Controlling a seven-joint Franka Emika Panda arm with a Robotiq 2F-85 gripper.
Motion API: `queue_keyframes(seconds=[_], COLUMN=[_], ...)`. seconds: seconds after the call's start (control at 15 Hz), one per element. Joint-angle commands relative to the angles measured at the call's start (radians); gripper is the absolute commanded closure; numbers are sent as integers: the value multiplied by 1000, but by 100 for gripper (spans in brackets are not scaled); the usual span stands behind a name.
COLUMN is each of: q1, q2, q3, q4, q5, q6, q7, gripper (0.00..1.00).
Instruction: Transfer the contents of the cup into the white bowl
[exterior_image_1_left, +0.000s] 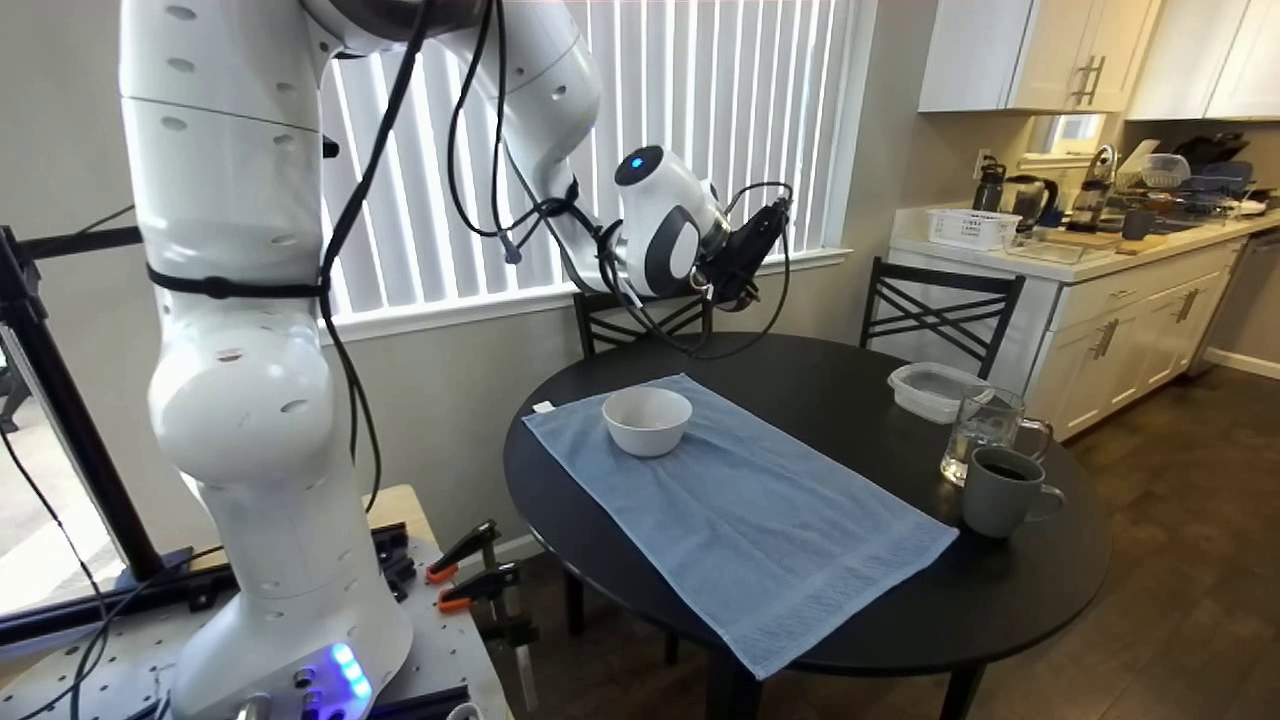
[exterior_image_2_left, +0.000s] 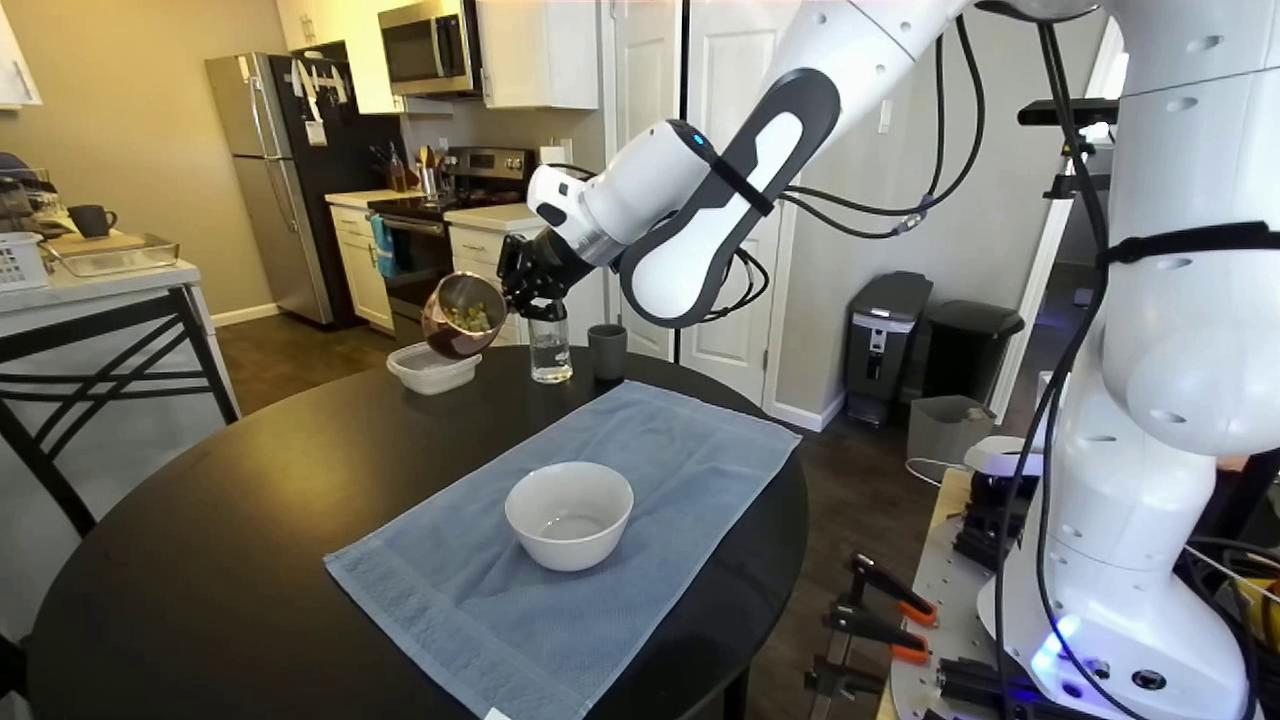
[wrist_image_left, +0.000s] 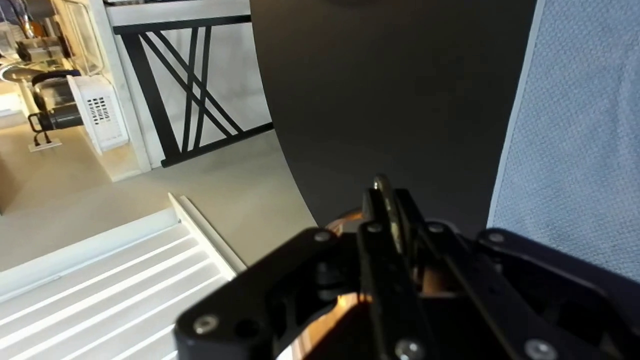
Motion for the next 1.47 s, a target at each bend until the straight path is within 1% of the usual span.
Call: queue_keyframes(seconds=[0.0,0.07,0.13,0.33,0.47,0.73,0.93,1.13,1.27,1.33,1.4], q1=[52,84,85,165,212,296,375,450,500,522,537], q2=[-21,-21,-38,-59,-76,-101,-99,-81,-70,-67,-76], q3=[-55,-94,-89,-174,-214,-271,-344,-418,-469,-487,-490], q4=[-25,-26,5,22,33,48,109,168,200,200,174], q5=[30,59,64,143,189,260,365,465,517,534,540], q6=[66,86,36,37,36,36,36,35,33,33,32], q7=[-64,-96,-96,-199,-264,-370,-497,-591,-636,-645,-633], gripper=[98,98,98,98,98,98,98,98,98,98,98])
